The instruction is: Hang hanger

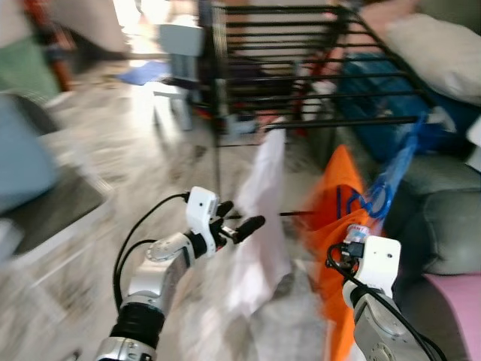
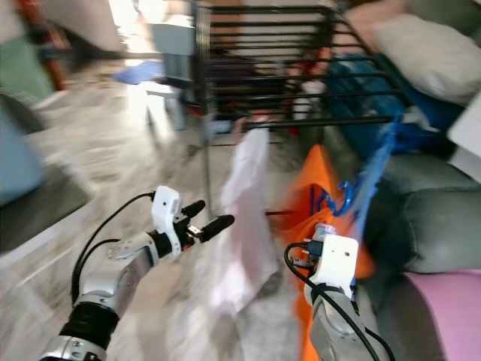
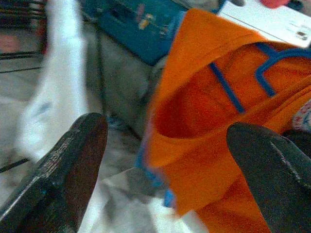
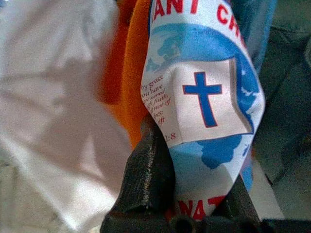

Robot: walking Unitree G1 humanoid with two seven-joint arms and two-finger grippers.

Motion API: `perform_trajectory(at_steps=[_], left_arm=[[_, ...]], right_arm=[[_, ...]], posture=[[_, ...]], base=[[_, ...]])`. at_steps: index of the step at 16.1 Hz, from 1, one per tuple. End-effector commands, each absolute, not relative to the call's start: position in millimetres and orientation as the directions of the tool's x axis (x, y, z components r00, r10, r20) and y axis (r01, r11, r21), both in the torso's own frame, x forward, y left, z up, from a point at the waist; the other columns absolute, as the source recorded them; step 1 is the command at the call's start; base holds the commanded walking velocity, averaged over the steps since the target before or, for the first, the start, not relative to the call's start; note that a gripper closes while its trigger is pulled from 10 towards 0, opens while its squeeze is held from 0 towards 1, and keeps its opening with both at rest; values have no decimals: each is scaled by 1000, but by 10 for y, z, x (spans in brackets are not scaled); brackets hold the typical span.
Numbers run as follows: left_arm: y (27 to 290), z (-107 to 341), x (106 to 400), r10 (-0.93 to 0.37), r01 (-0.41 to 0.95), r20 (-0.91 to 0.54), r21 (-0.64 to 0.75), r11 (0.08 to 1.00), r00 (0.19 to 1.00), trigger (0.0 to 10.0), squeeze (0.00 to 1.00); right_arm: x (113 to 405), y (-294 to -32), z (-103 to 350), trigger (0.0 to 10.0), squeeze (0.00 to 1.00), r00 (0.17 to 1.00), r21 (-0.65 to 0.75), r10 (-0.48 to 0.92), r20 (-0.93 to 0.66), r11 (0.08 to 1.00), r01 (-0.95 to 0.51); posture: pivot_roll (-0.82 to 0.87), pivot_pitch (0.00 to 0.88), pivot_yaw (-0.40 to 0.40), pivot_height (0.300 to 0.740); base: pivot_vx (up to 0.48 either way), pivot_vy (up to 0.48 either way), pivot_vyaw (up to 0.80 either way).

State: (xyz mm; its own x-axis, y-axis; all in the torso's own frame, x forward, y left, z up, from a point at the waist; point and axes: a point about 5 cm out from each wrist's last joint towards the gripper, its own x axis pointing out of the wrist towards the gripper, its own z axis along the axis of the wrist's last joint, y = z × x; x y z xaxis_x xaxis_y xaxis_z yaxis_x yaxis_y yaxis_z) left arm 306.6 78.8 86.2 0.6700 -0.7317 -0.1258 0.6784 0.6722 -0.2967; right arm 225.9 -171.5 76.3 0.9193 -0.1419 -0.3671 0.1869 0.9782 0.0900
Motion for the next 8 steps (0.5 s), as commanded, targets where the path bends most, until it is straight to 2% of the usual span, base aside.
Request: perform_trajectory(at_steps=[1,3,6,7,8], left_arm=[[702,897,3079,-746,697,-121,-283,658,655,10000,0],[700,888,3083,-746,696,-128,-283,660,654,10000,0],[699,891,3092,-742,689,-121,-299,660,659,10000,0],[704,888,3096,-738,685,-127,-295,666,663,10000,0],[705,888,3101,-736,686,-129,-286,670,665,10000,0]], right_arm=[[2267,-1807,788,10000,0,918,82,-163,-362,975,206],[2274,-1856,768,10000,0,907,89,-157,-391,974,207],[2324,-1880,757,10000,0,899,101,-95,-428,983,152],[2349,-1909,749,10000,0,893,95,-92,-440,984,148],[2370,-1938,731,10000,0,883,89,-79,-463,987,135]], posture=[[-45,0,-22,740],[-45,0,-21,740],[-45,0,-18,740],[-42,0,-18,740],[-39,0,-17,740]], base=[[439,0,0],[433,0,0],[346,325,0],[0,326,0],[0,0,0]])
